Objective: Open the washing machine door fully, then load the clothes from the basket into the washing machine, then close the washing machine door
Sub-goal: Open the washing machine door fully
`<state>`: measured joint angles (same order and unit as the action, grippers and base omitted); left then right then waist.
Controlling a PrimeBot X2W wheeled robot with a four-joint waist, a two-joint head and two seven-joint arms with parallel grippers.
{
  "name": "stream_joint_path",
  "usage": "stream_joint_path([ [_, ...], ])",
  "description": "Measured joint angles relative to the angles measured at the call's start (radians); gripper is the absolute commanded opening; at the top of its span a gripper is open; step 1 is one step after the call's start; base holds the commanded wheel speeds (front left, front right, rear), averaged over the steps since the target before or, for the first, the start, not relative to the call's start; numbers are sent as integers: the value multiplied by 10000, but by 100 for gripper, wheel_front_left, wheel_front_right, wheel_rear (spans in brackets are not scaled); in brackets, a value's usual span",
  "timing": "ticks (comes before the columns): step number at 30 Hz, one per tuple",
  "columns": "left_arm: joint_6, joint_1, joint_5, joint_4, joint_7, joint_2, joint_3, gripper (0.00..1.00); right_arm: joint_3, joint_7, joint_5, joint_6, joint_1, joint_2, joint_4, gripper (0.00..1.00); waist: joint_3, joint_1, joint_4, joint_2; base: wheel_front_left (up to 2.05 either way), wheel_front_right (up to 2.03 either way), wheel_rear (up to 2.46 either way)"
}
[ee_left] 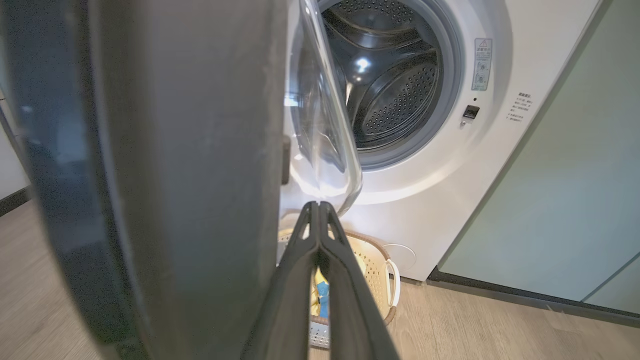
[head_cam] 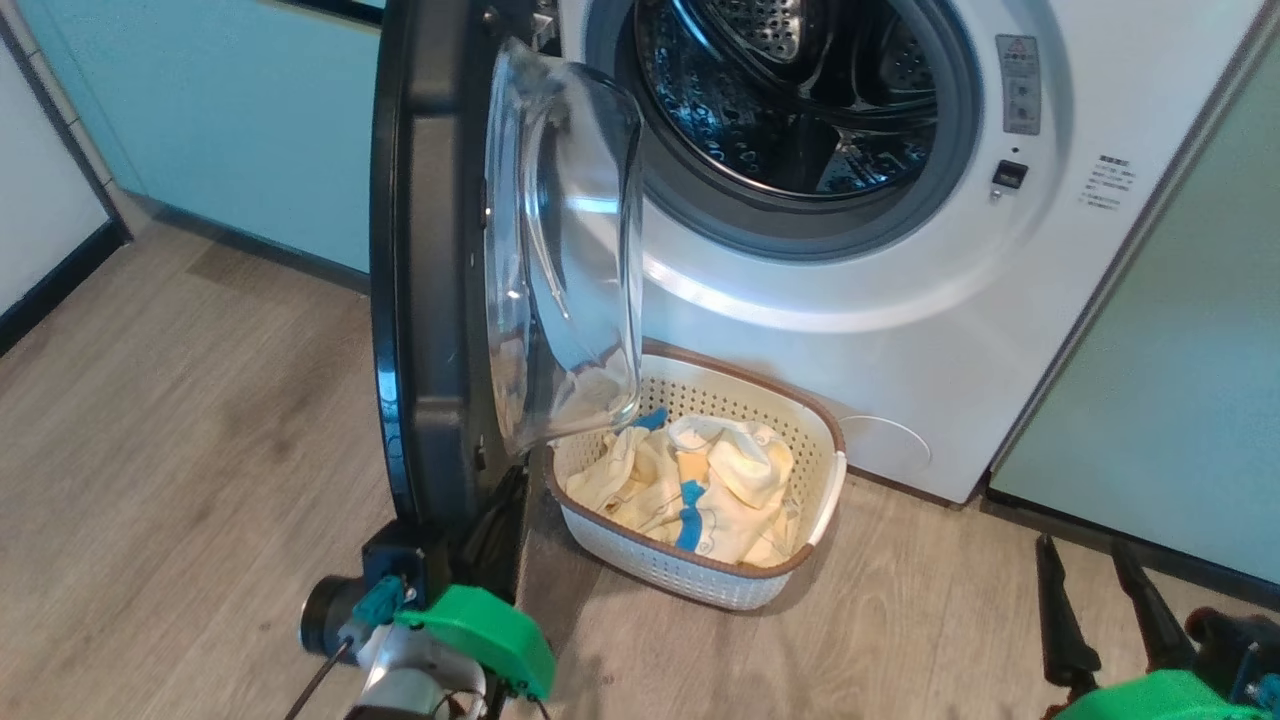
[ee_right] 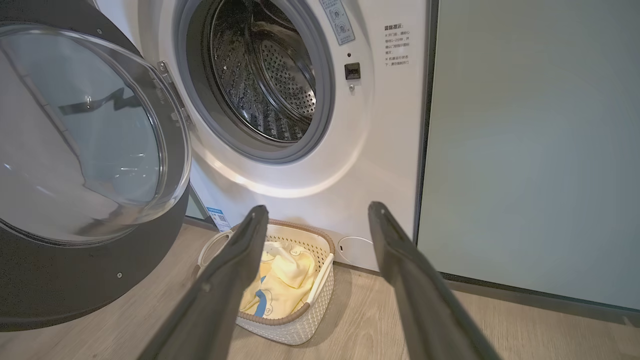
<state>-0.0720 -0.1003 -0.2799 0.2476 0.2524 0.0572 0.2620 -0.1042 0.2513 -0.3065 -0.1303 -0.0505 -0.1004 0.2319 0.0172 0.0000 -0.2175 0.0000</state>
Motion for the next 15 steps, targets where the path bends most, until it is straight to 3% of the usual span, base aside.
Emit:
stream_joint_path([
  [15,-111,217,-2,-245,0,268,-1066,0,-2,0,-2,0,-98,29,-10,100,-50,0,-465,0,0,0,0],
])
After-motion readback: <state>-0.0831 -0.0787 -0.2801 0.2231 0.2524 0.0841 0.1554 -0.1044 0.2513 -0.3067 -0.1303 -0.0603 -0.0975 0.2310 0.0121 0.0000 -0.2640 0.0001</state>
